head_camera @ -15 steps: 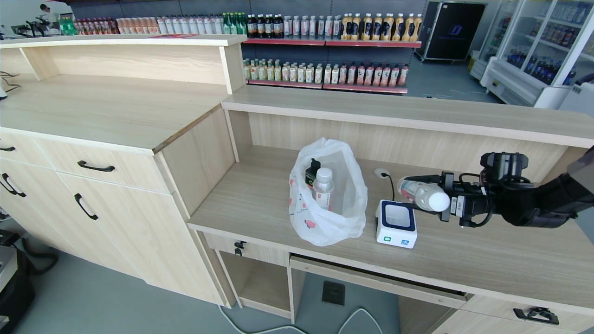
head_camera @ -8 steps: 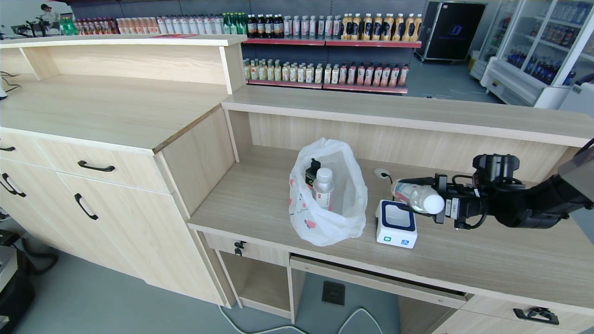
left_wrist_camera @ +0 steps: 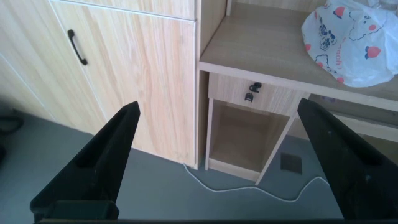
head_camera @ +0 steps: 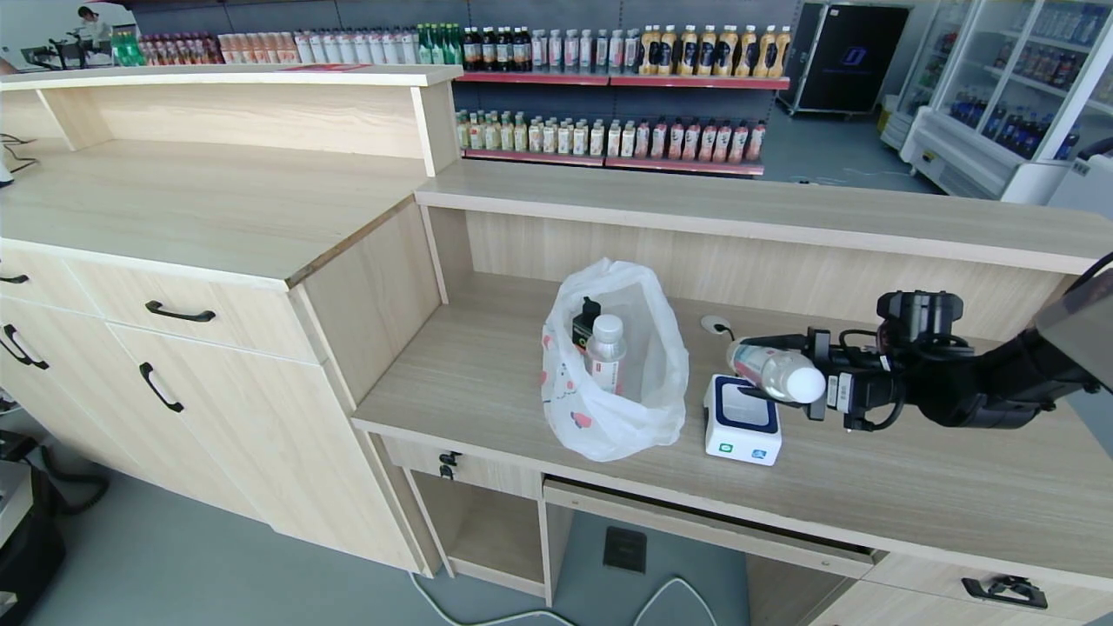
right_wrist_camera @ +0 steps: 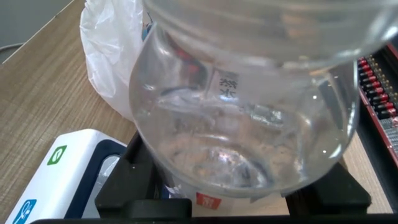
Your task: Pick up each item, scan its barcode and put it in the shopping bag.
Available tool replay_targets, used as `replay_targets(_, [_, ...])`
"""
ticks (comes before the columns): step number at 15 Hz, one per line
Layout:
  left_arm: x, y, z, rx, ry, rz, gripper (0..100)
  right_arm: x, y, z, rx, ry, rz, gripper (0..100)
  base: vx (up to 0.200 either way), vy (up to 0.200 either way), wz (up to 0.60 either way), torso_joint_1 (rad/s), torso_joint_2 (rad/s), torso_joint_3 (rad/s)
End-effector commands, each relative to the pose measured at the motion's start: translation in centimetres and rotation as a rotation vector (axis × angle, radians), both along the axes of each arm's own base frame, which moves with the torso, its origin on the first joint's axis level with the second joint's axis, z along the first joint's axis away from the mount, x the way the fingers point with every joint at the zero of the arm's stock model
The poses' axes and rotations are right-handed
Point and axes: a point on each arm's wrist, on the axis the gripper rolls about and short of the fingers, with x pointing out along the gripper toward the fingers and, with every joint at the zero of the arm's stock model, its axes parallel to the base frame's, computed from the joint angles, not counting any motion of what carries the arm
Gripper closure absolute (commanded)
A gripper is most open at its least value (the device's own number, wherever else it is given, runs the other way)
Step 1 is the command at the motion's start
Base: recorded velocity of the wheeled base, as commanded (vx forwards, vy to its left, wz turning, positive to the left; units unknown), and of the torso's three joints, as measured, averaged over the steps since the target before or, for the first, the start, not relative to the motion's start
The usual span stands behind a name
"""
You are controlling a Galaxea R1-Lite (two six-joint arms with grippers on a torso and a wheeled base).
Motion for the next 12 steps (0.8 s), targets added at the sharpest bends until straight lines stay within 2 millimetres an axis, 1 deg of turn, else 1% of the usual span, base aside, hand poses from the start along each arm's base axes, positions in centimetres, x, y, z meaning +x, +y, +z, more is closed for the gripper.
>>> replay_targets(1, [0.0, 0.0, 0.0, -0.001, 0.0, 0.001, 0, 0.0, 0.1, 0.0, 0.0, 0.0, 0.002, 100, 0.0, 0.0, 0.0, 0.0, 0.0, 0.0])
replay_targets(2, [0.0, 0.0, 0.0, -0.001, 0.0, 0.001, 0, 0.0, 0.1, 0.1, 0.0, 0.0, 0.002, 100, 0.0, 0.0, 0.0, 0.0, 0.0, 0.0])
replay_targets(3, [0.0, 0.0, 0.0, -0.001, 0.0, 0.001, 0, -0.1, 0.1, 0.7, 0.0, -0.008, 0.0, 100, 0.0, 0.0, 0.0, 0.0, 0.0, 0.0])
replay_targets(4, [0.0, 0.0, 0.0, -0.001, 0.0, 0.001, 0, -0.9, 0.1, 3.2, 0.0, -0.037, -0.01, 100, 0.0, 0.0, 0.0, 0.0, 0.0, 0.0])
replay_targets(5, [0.0, 0.0, 0.0, -0.001, 0.0, 0.001, 0, -1.6, 0.2, 5.4, 0.009, -0.033, -0.016, 100, 0.0, 0.0, 0.0, 0.0, 0.0, 0.0])
replay_targets(6, [0.0, 0.0, 0.0, -0.001, 0.0, 0.001, 0, -2.7, 0.4, 8.0, 0.026, 0.001, -0.025, 100, 0.0, 0.0, 0.0, 0.0, 0.0, 0.0])
replay_targets(7, [0.0, 0.0, 0.0, -0.001, 0.0, 0.001, 0, -2.7, 0.4, 8.0, 0.026, 0.001, -0.025, 100, 0.0, 0.0, 0.0, 0.0, 0.0, 0.0])
replay_targets(8, [0.0, 0.0, 0.0, -0.001, 0.0, 0.001, 0, -5.1, 0.3, 11.5, 0.049, 0.094, -0.088, 100, 0.0, 0.0, 0.0, 0.0, 0.0, 0.0])
replay_targets(10, [0.0, 0.0, 0.0, -0.001, 0.0, 0.001, 0, -9.5, -1.5, 15.5, 0.14, 0.322, -0.244, 100, 0.0, 0.0, 0.0, 0.0, 0.0, 0.0])
replay_targets(11, [0.0, 0.0, 0.0, -0.001, 0.0, 0.001, 0, -10.4, -2.1, 16.1, 0.173, 0.386, -0.283, 100, 0.0, 0.0, 0.0, 0.0, 0.0, 0.0])
replay_targets(12, [0.0, 0.0, 0.0, -0.001, 0.0, 0.001, 0, -11.8, -3.3, 16.8, 0.257, 0.532, -0.355, 100, 0.0, 0.0, 0.0, 0.0, 0.0, 0.0])
